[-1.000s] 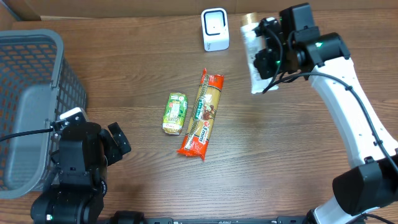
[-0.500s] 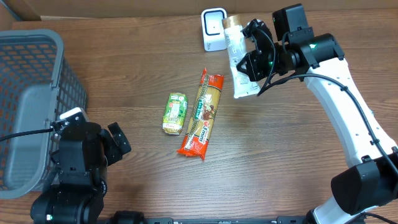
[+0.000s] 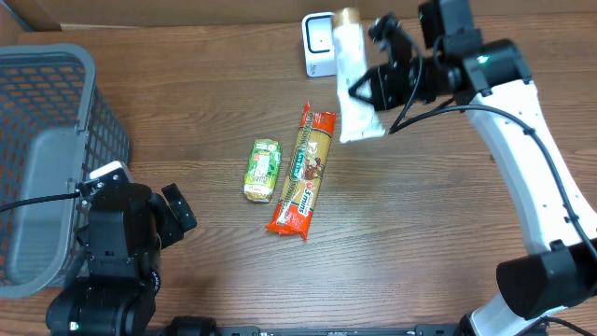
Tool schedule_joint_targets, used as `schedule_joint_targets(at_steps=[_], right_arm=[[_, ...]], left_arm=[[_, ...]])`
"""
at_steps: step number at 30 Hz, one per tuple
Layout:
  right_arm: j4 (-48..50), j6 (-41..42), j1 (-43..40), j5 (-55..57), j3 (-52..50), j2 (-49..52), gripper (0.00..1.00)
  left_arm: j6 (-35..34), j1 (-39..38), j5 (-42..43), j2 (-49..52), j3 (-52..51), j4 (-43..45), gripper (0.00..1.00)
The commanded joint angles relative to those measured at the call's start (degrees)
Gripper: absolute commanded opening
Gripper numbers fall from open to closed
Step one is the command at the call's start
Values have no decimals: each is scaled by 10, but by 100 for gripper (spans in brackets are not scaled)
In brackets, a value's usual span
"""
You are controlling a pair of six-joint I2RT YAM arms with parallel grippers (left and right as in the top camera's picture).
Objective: Scan the item barcode
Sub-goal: 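Lift the white tube and hold it in front of the scanner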
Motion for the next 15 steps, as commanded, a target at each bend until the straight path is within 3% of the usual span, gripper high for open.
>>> schedule_joint_targets(at_steps=[1,8,13,15], right_arm=[[1,35,7,95,94,-17,4],[93,28,70,410,98,11,4],[205,-41,100,496,82,75,4],[248,-126,103,509,82,108,4]], left_arm=[[-6,2,-7,-1,0,0,99],[-6,2,-7,-1,0,0,99],[-6,2,-7,-1,0,0,100],[-6,2,-7,-1,0,0,100]])
